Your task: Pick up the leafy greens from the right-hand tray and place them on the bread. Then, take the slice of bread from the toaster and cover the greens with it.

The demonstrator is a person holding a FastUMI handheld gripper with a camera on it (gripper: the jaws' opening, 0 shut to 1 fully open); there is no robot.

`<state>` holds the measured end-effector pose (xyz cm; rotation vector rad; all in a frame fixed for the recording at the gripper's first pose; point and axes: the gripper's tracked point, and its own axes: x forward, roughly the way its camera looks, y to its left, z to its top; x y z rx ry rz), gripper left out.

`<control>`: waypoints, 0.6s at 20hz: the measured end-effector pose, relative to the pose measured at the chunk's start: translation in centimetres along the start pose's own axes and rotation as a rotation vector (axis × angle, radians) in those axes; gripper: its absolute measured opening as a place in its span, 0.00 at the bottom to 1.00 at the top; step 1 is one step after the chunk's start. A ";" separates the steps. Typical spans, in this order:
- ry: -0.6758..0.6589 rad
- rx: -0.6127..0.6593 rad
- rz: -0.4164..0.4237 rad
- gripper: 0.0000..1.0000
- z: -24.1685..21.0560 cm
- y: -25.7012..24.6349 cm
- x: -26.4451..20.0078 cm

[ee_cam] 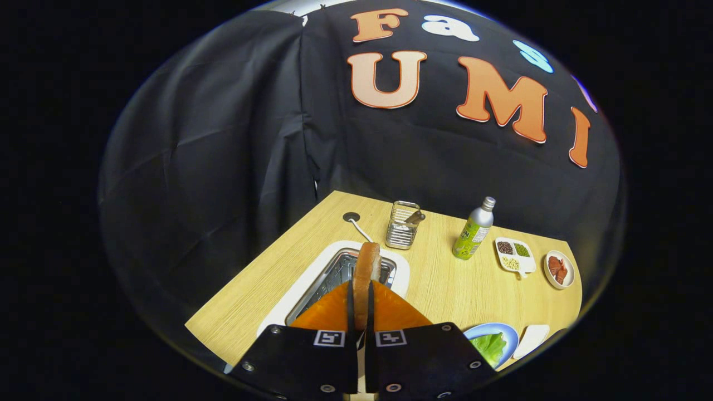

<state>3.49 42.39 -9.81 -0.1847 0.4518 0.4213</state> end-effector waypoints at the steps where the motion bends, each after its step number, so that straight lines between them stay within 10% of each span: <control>1: -0.008 0.006 0.002 0.06 0.4 0.0 -0.2; 12: -0.095 0.025 0.026 0.05 4.9 -0.9 -3.6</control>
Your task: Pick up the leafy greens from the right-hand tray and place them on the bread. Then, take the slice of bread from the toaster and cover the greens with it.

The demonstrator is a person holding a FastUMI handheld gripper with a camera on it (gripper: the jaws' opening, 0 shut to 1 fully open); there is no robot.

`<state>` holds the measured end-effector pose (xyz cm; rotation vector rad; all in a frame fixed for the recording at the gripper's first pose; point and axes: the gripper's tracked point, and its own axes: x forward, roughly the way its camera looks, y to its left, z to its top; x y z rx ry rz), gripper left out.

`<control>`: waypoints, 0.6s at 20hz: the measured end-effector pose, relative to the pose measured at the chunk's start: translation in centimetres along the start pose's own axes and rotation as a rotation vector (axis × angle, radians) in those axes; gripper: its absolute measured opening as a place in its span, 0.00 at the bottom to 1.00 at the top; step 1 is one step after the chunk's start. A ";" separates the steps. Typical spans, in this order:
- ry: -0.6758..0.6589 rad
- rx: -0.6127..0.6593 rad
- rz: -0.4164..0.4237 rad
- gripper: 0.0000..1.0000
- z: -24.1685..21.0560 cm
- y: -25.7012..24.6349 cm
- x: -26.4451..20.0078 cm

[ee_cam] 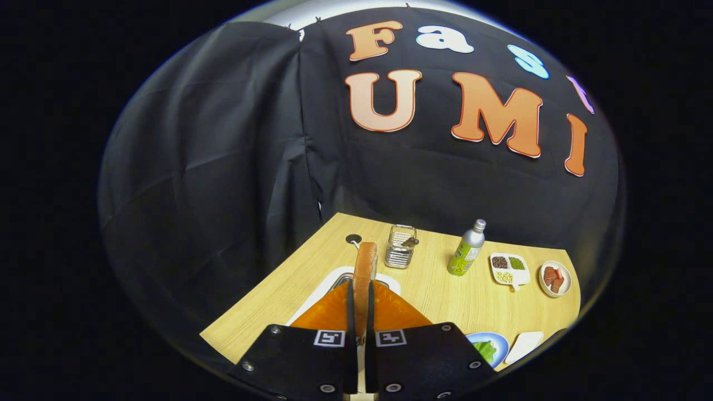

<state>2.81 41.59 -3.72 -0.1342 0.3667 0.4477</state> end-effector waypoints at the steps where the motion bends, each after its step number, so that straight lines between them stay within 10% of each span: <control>1: -0.009 -0.003 -0.003 0.05 0.4 -0.2 -0.3; 12: -0.022 0.013 -0.067 0.06 -1.0 -6.4 -3.2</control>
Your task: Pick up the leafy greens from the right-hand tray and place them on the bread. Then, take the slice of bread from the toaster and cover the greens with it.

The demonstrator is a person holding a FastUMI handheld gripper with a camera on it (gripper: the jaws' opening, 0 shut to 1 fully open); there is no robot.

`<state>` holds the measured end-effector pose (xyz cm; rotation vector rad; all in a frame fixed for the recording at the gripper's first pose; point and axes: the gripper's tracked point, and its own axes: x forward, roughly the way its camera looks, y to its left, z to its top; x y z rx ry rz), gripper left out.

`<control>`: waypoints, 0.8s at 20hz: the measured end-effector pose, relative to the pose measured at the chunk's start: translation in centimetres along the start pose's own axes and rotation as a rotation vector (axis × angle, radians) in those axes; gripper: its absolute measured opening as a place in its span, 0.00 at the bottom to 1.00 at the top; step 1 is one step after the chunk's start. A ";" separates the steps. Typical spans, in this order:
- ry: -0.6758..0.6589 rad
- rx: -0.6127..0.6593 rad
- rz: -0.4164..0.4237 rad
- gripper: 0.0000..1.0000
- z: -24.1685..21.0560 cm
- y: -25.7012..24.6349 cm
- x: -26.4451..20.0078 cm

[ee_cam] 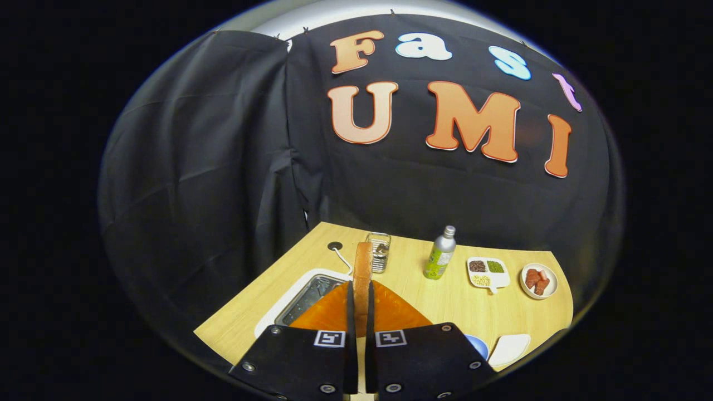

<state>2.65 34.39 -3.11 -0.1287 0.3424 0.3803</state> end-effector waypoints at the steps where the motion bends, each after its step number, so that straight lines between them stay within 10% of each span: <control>1: 0.004 0.000 -0.010 0.06 -0.3 -0.8 -0.3; 16: 0.115 0.069 -0.094 0.05 -8.5 -10.7 -2.2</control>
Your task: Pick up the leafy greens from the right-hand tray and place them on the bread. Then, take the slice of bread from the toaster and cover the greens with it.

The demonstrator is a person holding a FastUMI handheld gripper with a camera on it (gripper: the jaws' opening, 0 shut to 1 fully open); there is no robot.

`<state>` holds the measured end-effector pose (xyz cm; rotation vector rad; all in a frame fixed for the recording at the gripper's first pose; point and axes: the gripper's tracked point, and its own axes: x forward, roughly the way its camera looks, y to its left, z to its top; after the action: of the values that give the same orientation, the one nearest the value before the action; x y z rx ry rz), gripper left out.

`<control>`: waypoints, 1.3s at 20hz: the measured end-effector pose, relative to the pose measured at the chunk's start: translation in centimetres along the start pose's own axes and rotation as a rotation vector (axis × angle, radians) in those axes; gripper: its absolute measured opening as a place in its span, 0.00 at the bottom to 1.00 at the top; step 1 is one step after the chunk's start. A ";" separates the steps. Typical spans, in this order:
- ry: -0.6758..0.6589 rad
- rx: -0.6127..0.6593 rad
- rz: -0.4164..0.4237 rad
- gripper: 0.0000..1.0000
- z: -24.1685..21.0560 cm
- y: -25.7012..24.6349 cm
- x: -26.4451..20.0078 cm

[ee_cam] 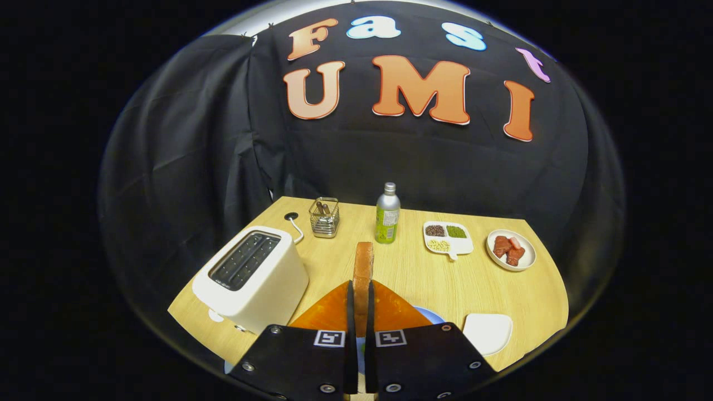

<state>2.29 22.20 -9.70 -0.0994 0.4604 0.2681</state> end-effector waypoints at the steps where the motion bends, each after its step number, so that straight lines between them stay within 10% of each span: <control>1: 0.011 0.002 0.002 0.05 -0.6 -0.3 0.0; 26: 0.157 0.070 0.015 0.09 -9.2 -5.2 1.7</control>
<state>1.31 16.13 -18.48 -0.0485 0.6262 0.2595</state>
